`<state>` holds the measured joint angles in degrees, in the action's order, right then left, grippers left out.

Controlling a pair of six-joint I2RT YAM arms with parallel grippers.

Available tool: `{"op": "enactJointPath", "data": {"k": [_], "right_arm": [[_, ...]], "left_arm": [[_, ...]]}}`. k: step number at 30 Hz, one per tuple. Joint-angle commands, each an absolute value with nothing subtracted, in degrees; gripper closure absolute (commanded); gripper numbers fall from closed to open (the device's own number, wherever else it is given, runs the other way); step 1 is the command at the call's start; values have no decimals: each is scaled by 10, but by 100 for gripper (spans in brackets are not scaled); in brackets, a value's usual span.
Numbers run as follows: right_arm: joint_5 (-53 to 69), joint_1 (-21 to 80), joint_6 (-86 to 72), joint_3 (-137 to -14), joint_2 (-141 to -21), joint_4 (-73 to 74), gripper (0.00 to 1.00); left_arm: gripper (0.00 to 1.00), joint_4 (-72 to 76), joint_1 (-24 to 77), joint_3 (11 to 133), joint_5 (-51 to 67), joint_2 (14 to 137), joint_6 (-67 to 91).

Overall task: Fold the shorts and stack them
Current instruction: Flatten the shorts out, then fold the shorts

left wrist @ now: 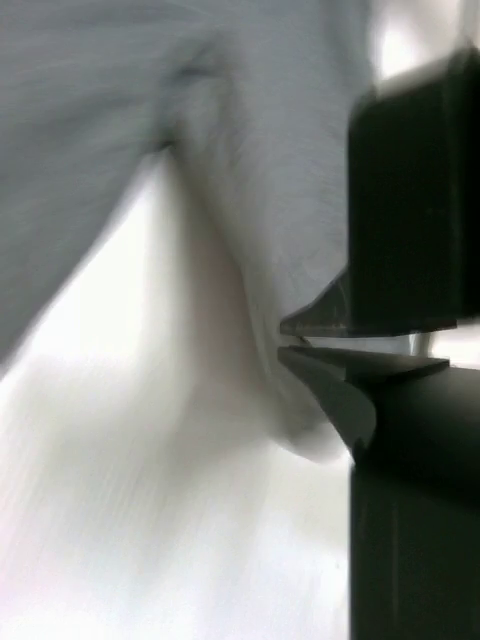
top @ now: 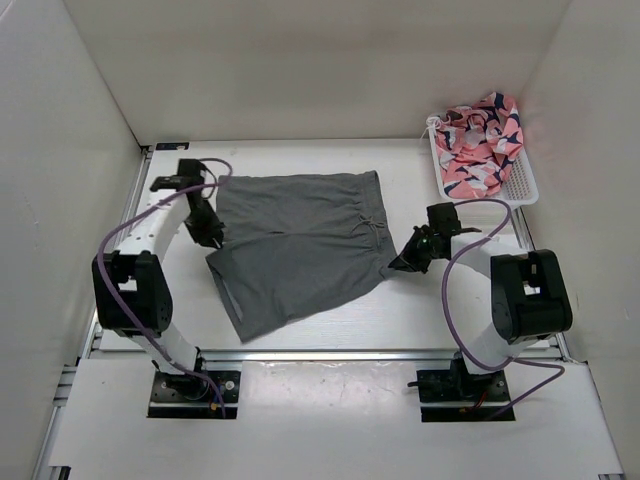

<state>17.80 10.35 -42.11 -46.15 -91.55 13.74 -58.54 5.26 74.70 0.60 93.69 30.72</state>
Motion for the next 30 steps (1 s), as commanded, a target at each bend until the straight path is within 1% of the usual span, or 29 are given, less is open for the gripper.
{"op": "enactJointPath", "data": {"k": [1, 2, 3, 4, 5, 6, 7, 8, 11, 13, 14, 15, 16, 17, 18, 19, 20, 22, 23, 25, 26, 29, 30], "right_arm": [[156, 122, -428, -455, -898, 139, 100], [156, 122, -428, -455, -903, 139, 100], [156, 128, -428, -455, -904, 139, 100], [156, 135, -428, -455, -904, 139, 100], [145, 141, -428, -460, -904, 146, 100], [140, 142, -428, -461, -895, 146, 100], [133, 148, -428, -461, -895, 151, 93], [126, 154, -428, -461, -887, 151, 86], [119, 154, -428, -461, -880, 156, 69], [113, 154, -428, -455, -873, 162, 59], [113, 154, -428, -449, -866, 162, 52], [113, 154, -433, -444, -866, 162, 50], [113, 154, -433, -444, -861, 162, 45], [123, 146, -433, -437, -860, 150, 42], [166, 138, -439, -426, -860, 140, 42], [183, 124, -439, -426, -866, 132, 42], [190, 124, -439, -426, -873, 126, 42], [184, 124, -439, -421, -873, 120, 45], [184, 124, -439, -421, -879, 120, 50], [184, 124, -439, -426, -885, 115, 57], [184, 124, -439, -426, -885, 115, 64], [178, 124, -439, -433, -890, 115, 76], [178, 124, -439, -433, -890, 115, 89]], "left_arm": [[76, -590, -17, 774, -60, 969, 325], [61, -590, -30, 786, -66, 993, 331], [51, -598, -39, 797, -66, 1031, 331], [36, -605, -45, 813, -61, 1041, 331], [16, -606, -45, 813, -61, 1041, 331], [4, -606, -45, 813, -55, 1025, 331], [1, -606, -39, 813, -55, 1013, 326], [1, -606, -39, 813, -55, 1001, 326], [1, -623, -27, 787, -62, 941, 326], [8, -628, -5, 734, -44, 881, 326], [9, -628, 7, 712, -37, 861, 341], [9, -628, 19, 687, -14, 822, 348], [9, -628, 45, 634, -4, 804, 357], [10, -628, 55, 606, -4, 788, 399], [11, -620, 67, 575, 15, 747, 423], [11, -592, 90, 507, 29, 724, 447], [11, -573, 101, 473, 43, 702, 506], [11, -535, 114, 415, 82, 659, 550], [11, -512, 119, 383, 90, 659, 569], [11, -512, 120, 382, 80, 673, 570], [11, -512, 120, 382, 80, 685, 562], [13, -504, 125, 388, 58, 738, 556], [15, -504, 125, 393, 58, 752, 551]]}}
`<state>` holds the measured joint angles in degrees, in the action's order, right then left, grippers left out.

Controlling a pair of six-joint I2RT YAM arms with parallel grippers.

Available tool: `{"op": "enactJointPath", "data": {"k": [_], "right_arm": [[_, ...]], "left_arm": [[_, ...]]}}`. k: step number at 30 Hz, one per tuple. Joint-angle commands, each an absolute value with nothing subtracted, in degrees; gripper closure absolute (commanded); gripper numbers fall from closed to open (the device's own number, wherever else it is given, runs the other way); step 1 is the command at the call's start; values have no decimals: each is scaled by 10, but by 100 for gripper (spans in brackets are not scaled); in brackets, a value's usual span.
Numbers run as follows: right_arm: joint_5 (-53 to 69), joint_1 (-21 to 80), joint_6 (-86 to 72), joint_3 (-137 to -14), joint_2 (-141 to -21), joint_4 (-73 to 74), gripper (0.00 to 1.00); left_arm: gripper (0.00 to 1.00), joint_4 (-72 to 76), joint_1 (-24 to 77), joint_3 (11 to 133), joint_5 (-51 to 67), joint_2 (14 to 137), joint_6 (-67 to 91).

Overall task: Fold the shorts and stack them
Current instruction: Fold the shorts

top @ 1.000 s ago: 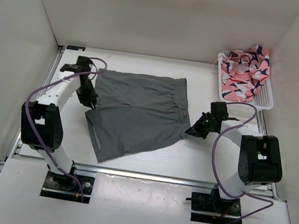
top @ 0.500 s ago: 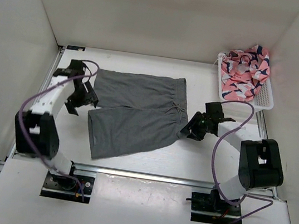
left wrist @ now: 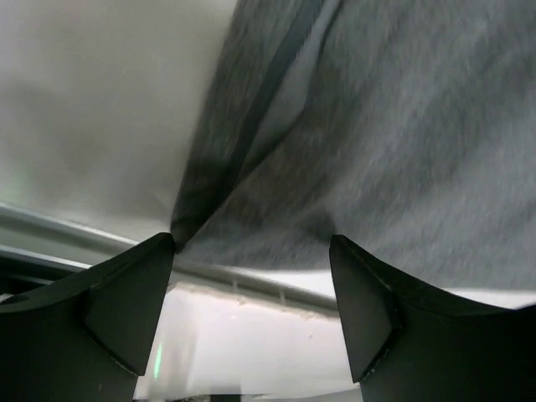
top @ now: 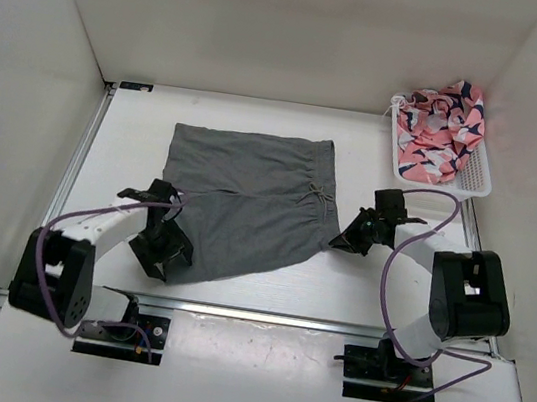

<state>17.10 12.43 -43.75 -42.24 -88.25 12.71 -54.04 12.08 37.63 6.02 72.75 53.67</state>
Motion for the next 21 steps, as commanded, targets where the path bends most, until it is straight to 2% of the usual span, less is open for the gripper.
{"op": "enactJointPath", "data": {"k": [1, 2, 5, 6, 14, 16, 17, 18, 20, 21], "right_arm": [[172, 124, -439, -439, -890, 115, 96], [166, 124, -439, -439, -890, 121, 100], [157, 118, -461, -411, -875, 121, 100], [157, 118, -461, -404, -867, 121, 100], [192, 106, -514, -305, -814, 86, 100], [176, 112, -526, -283, -794, 81, 100], [158, 112, -533, -278, -768, 88, 100], [151, 112, -533, -271, -754, 88, 100], [141, 112, -533, -271, -719, 104, 79], [134, 112, -533, -271, -709, 109, 72]], "left_arm": [[19, -496, 125, 393, 52, 782, 551], [31, -486, 130, 393, 46, 798, 544], [67, -486, 130, 409, 33, 857, 529], [88, -486, 130, 409, 33, 867, 523], [90, -525, 99, 480, -20, 868, 490], [85, -540, 93, 486, -31, 852, 483], [78, -553, 93, 486, -23, 845, 483], [63, -564, 98, 492, -15, 829, 489], [31, -590, 111, 492, -3, 810, 513], [13, -600, 111, 492, -3, 788, 522]]}}
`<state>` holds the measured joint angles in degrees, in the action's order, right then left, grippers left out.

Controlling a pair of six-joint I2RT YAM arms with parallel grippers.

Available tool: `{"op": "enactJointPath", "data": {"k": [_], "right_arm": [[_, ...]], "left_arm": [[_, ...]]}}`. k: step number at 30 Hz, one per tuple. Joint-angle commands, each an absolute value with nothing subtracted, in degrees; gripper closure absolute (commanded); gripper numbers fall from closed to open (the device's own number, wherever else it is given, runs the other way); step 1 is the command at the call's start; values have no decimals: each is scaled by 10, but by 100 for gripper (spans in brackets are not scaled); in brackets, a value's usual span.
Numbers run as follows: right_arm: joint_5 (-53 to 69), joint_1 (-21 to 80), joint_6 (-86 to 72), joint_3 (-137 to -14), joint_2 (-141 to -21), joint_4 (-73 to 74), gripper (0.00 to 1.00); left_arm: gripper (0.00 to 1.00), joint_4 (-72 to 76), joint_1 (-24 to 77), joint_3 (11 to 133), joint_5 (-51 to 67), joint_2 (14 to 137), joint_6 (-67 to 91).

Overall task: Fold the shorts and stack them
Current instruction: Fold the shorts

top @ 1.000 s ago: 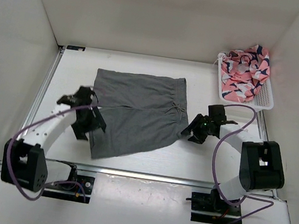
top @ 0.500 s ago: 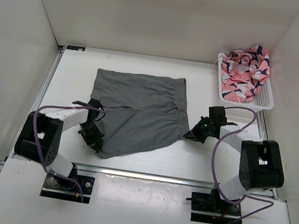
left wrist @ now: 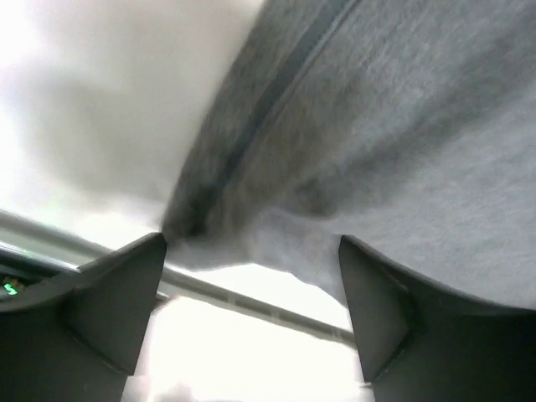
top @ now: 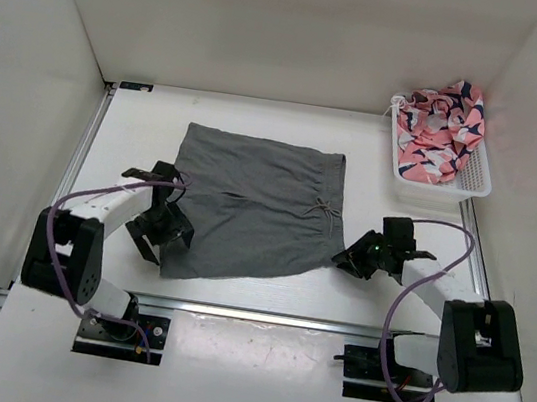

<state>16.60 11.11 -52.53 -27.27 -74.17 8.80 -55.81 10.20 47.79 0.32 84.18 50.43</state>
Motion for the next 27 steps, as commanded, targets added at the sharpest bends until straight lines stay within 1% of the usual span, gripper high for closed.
{"op": "enactJointPath", "data": {"k": [1, 3, 5, 8, 9, 10, 11, 12, 16, 19, 23, 24, 25, 27], "right_arm": [[134, 112, -533, -271, -695, 114, 60], [134, 112, -526, -284, -687, 122, 55], [128, 112, -520, -284, -687, 128, 52], [136, 112, -520, -289, -687, 117, 52], [144, 112, -520, -289, -687, 117, 51], [149, 112, -515, -294, -694, 117, 48], [156, 112, -510, -294, -694, 112, 41], [163, 112, -510, -301, -701, 112, 39], [176, 112, -504, -306, -714, 106, 38], [176, 112, -504, -306, -714, 101, 38], [182, 112, -511, -300, -732, 89, 41], [182, 112, -511, -300, -741, 95, 44], [177, 112, -511, -300, -741, 95, 48], [177, 112, -511, -294, -754, 88, 52]], "left_arm": [[0, -608, 118, 492, -3, 777, 539], [0, -634, 118, 492, -8, 754, 559], [0, -639, 128, 472, -8, 720, 596], [6, -599, 128, 424, 22, 692, 604], [6, -591, 128, 412, 41, 692, 604], [6, -585, 128, 403, 47, 699, 604], [6, -580, 128, 387, 47, 707, 604], [7, -572, 128, 387, 47, 716, 604], [11, -549, 128, 379, 19, 759, 604], [19, -536, 128, 385, -2, 783, 610], [48, -512, 123, 397, -2, 810, 596], [65, -512, 123, 406, -7, 810, 596], [72, -512, 123, 411, -7, 810, 589], [82, -518, 123, 417, -13, 816, 584]]}}
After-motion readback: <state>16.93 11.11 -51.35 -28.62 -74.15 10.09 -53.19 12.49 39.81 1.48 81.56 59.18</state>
